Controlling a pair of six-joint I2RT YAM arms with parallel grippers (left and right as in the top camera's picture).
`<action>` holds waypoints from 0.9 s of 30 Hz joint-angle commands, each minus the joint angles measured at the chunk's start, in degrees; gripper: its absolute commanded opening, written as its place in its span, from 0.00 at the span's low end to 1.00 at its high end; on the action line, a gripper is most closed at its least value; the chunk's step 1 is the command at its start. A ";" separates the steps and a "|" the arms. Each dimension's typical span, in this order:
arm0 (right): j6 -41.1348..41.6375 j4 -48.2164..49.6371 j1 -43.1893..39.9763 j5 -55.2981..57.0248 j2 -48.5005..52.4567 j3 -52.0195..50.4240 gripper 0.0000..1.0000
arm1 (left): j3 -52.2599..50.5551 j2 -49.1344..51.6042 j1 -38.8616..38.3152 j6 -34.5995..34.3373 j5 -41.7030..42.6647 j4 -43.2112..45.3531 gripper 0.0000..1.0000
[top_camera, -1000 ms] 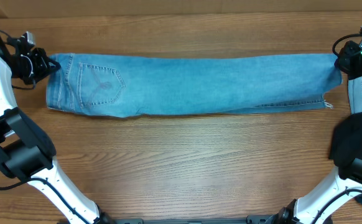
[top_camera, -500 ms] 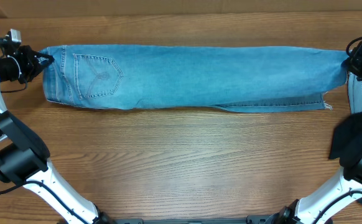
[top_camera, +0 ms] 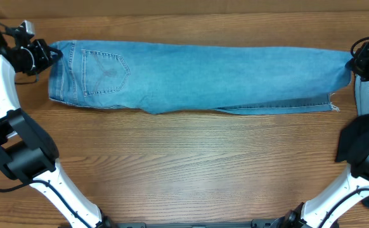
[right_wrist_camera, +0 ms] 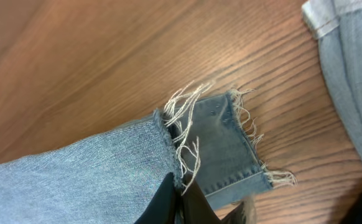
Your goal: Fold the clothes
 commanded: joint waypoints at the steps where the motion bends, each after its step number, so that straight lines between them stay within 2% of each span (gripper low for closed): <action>1: 0.48 1.16 0.17 2.75 1.84 1.03 0.04 | 1.60 -3.23 -1.73 -0.13 -8.83 0.46 0.04; 7: 0.50 1.14 0.28 3.74 3.56 1.03 0.04 | 1.46 -2.54 -4.57 1.29 -17.88 -2.32 0.05; 13: 0.50 2.51 0.28 4.76 3.61 1.03 0.04 | 1.38 -1.31 -6.84 2.01 -21.92 -1.77 0.04; 19: 0.90 6.01 0.28 5.33 3.61 -1.42 0.04 | 1.38 -0.26 -6.88 2.01 -22.23 -1.81 0.05; 20: 1.60 7.52 0.28 5.31 3.61 -2.67 0.04 | 1.38 0.20 -6.91 2.01 -22.16 -1.86 0.05; 21: 1.62 9.29 0.33 5.31 3.65 -3.93 0.04 | 1.38 1.20 -6.97 2.01 -21.92 -1.86 0.17; 22: 1.62 10.71 0.33 5.33 3.69 -4.98 0.26 | 1.38 1.88 -7.15 2.01 -21.79 -1.97 0.44; 23: 1.62 11.91 0.33 5.40 3.69 -6.01 0.62 | 1.38 2.23 -7.30 2.01 -21.57 -2.10 0.66; 24: 2.47 12.44 0.31 6.47 3.69 -6.82 1.00 | 1.38 2.49 -7.65 2.03 -21.59 -2.49 0.80; 27: 3.04 11.74 0.26 7.08 3.69 -6.80 1.00 | 1.53 2.27 -7.87 2.03 -21.59 -2.40 0.90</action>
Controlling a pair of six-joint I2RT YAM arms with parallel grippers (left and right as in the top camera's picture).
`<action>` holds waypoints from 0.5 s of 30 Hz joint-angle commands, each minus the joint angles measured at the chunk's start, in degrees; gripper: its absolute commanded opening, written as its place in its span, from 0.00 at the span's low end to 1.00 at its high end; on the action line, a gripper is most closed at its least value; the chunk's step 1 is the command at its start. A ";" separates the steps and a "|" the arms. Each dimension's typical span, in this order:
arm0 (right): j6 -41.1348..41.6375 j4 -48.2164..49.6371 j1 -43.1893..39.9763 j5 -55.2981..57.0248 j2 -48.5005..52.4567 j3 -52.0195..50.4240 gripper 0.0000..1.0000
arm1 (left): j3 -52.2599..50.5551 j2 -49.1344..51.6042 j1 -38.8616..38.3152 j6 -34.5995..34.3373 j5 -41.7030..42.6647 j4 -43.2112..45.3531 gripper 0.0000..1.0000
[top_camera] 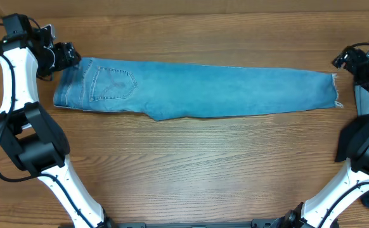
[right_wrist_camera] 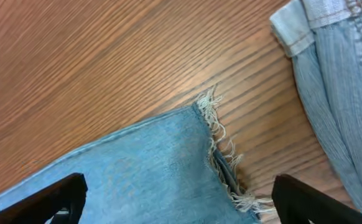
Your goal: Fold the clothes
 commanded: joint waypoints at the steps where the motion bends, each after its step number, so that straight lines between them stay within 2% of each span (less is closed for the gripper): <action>1: 0.81 -1.09 -0.33 1.22 0.26 -0.28 1.00 | 1.53 0.35 -0.68 0.46 -0.48 -0.13 0.91; 4: 0.66 -2.23 -0.07 -1.01 0.24 -0.28 1.00 | 1.57 -1.75 -0.68 0.55 2.34 -0.07 0.97; 6: -0.50 -4.72 -0.07 -7.52 0.17 -0.17 0.99 | 1.57 -4.79 -0.85 2.10 8.63 -0.68 1.00; 8: -2.84 -6.75 -0.04 -11.45 0.15 -0.17 0.68 | 1.57 -7.23 -2.32 3.80 9.53 -3.63 1.00; 9: -2.82 -7.74 0.07 -11.50 0.17 -0.17 0.39 | 1.57 -7.91 -3.50 6.03 9.20 -5.44 1.00; 10: -2.86 -8.94 0.31 -11.32 0.17 -0.20 0.30 | 1.57 -8.20 -4.70 7.21 7.23 -7.43 1.00; 11: -2.86 -10.14 0.72 -10.05 0.17 -0.20 0.30 | 1.46 -7.85 -7.13 7.34 0.79 -10.86 1.00; 15: -4.35 -11.21 2.95 -5.49 0.17 -0.22 0.36 | 0.85 -4.63 -11.58 7.37 -6.91 -13.27 1.00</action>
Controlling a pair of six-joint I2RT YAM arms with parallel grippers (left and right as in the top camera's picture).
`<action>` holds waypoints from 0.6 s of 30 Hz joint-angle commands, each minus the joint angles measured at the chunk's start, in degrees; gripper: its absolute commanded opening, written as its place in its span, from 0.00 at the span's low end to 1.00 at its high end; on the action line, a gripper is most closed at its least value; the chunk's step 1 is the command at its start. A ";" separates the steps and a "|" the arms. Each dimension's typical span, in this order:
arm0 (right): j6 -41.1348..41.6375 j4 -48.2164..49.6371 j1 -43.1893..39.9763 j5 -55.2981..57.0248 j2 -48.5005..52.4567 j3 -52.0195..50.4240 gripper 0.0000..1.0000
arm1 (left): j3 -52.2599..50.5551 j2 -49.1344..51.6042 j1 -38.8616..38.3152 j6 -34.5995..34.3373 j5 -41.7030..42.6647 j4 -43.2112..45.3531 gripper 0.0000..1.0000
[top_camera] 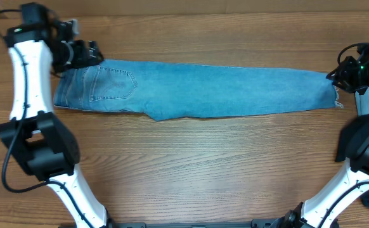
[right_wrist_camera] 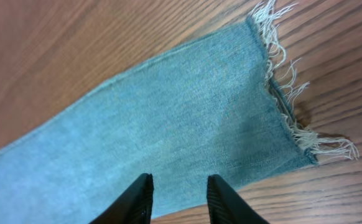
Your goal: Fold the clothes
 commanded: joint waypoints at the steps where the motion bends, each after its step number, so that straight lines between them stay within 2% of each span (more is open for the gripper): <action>1: -1.66 0.31 2.75 3.72 0.17 -0.17 0.38 | 0.02 3.34 -3.78 1.99 -7.37 -0.52 1.00; 5: -1.64 2.71 5.35 5.14 0.52 -0.28 0.45 | 0.00 8.33 -4.42 1.64 -7.23 -0.87 1.00; 10: -1.64 3.04 6.97 5.49 5.35 -0.28 0.47 | -0.04 13.33 -4.48 1.31 -7.28 -4.81 1.00; 15: -1.64 1.25 7.08 5.75 10.29 -0.31 0.56 | -0.07 17.16 -4.48 1.31 -7.56 -9.27 1.00; 18: -1.62 -1.79 7.08 10.95 10.47 -0.31 0.62 | -0.09 19.91 -4.42 1.27 -10.23 -11.56 1.00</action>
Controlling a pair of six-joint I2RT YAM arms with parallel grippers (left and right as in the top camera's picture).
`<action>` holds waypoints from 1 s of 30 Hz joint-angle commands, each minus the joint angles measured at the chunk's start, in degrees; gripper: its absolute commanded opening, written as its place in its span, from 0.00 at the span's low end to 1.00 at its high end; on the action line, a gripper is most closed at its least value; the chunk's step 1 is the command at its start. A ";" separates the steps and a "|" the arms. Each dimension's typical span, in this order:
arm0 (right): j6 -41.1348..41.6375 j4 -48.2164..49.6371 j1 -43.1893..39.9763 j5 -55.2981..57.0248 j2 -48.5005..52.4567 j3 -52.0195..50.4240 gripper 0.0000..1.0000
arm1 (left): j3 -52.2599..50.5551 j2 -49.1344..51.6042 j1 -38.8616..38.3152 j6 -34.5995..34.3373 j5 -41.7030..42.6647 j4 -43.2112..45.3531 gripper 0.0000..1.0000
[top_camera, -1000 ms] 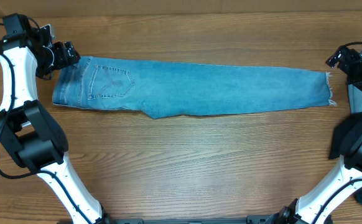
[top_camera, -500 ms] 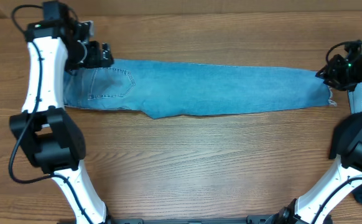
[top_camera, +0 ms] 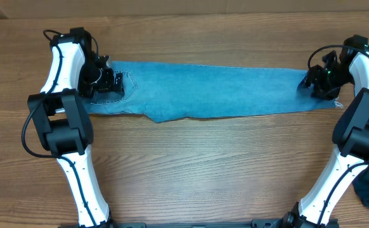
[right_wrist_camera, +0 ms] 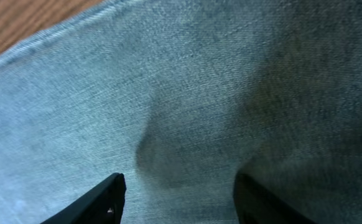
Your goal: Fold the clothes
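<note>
Light blue jeans, folded lengthwise, lie flat across the far half of the wooden table, waist to the left and frayed hem to the right. My left gripper hovers over the back pocket at the waist end; the overhead view does not show how its jaws stand. Near the hem end is my right gripper. In the right wrist view, denim fills the frame and the right gripper is open, low over the cloth, with a soft dent in the fabric between its fingers.
A dark garment lies at the table's right edge near the front. Both arm bases stand at the front corners. The table's far edge runs just behind the jeans.
My right gripper has moved from just off the frayed hem to over the leg, lower and with wider jaws. The left gripper has moved from the waist's far corner to over the back pocket. The jeans lie as before.
At first both grippers were at the ends of the stretched jeans, the right shut on the frayed hem. Then the jeans lay flat with the right gripper open and clear of the hem. Both grippers then came inward, and now stand over the cloth.
</note>
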 commanded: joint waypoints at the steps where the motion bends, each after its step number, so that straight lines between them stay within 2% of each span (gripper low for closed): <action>1: -0.15 -5.07 0.17 8.46 0.50 -0.33 0.63 | -0.33 5.38 0.04 -0.11 -4.83 -3.76 1.00; 4: 0.24 -9.14 0.15 13.53 0.50 -1.31 0.64 | -0.35 5.64 0.37 -2.56 -9.11 -6.97 1.00; 9: 0.81 -9.44 0.11 13.99 0.50 -6.75 0.65 | -0.37 5.68 2.45 -5.03 -9.01 -16.83 1.00; 10: 1.84 -9.35 0.11 13.88 0.50 -6.80 0.66 | -0.37 5.68 2.71 -5.27 -8.98 -17.94 1.00; 11: 1.79 -9.16 0.11 12.85 0.44 -6.36 0.73 | -0.37 5.68 2.80 -5.84 -8.98 -18.27 1.00; 18: -0.55 -16.24 -5.55 10.01 -4.15 11.91 0.90 | -0.35 5.68 2.62 -6.08 -8.96 -13.86 1.00; 21: -4.70 -15.58 -9.55 8.13 -3.34 9.92 0.92 | -0.35 5.68 2.62 -6.49 -8.15 -11.34 1.00; 23: -7.65 -13.00 -11.93 5.88 -2.34 6.88 0.92 | -0.35 5.68 2.62 -6.49 -4.35 -9.14 1.00; 26: -10.38 -11.85 -12.68 3.45 -1.53 5.55 0.92 | -0.35 5.68 2.62 -6.51 -2.69 -8.55 1.00; 30: -10.73 -10.16 -12.26 2.03 -1.44 3.56 1.00 | -0.35 5.68 2.58 -6.49 -2.67 -8.09 1.00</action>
